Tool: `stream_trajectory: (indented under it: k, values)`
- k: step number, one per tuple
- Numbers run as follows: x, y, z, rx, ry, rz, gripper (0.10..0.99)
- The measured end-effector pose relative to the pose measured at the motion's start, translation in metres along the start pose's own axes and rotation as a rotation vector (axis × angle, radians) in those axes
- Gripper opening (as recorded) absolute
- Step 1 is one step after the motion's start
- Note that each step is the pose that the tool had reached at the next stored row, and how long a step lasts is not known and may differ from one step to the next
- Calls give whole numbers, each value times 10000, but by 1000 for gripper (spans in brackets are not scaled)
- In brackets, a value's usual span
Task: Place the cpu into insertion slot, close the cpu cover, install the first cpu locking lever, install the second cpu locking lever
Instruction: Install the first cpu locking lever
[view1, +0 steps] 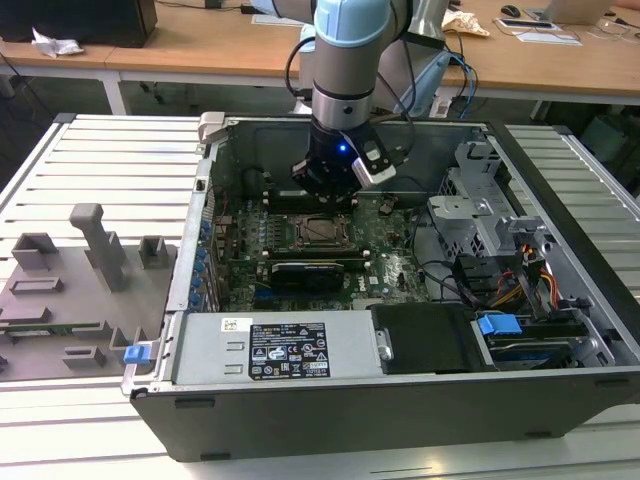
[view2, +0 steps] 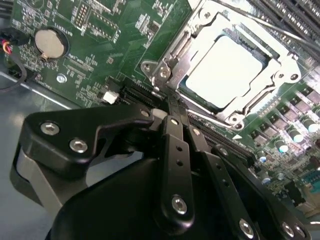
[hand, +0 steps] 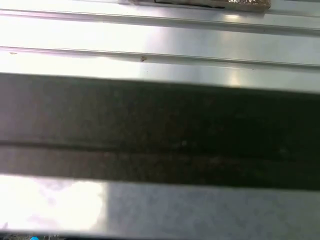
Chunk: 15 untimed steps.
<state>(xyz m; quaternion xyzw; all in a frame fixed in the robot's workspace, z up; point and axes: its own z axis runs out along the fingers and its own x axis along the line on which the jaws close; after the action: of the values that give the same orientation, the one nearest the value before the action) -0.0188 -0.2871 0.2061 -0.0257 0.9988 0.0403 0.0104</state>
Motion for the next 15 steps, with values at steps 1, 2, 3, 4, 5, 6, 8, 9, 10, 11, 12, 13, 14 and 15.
stream_trajectory:
  k: [1,2,3,4,5,6,8,9,10,11,12,13,14,15]
  values:
    - [0,-1,3,65,6,-1,106]
    - [0,-2,9,130,9,-4,106]
    - [0,-2,15,185,12,-5,106]
    - [0,-3,18,232,17,-6,106]
    - [-1,-4,26,282,20,-8,106]
    - [-1,-3,31,298,21,-8,106]
    - [-1,-3,34,293,19,-8,106]
    - [-1,-3,36,258,16,-7,106]
    - [-3,-3,41,137,7,-5,106]
    - [-4,-3,43,23,3,-3,106]
    - [-3,-3,42,-8,2,-1,106]
    - [-3,-3,42,-15,2,-1,106]
    - [-3,-3,37,-19,1,0,106]
    - [-4,-1,18,-22,0,-2,106]
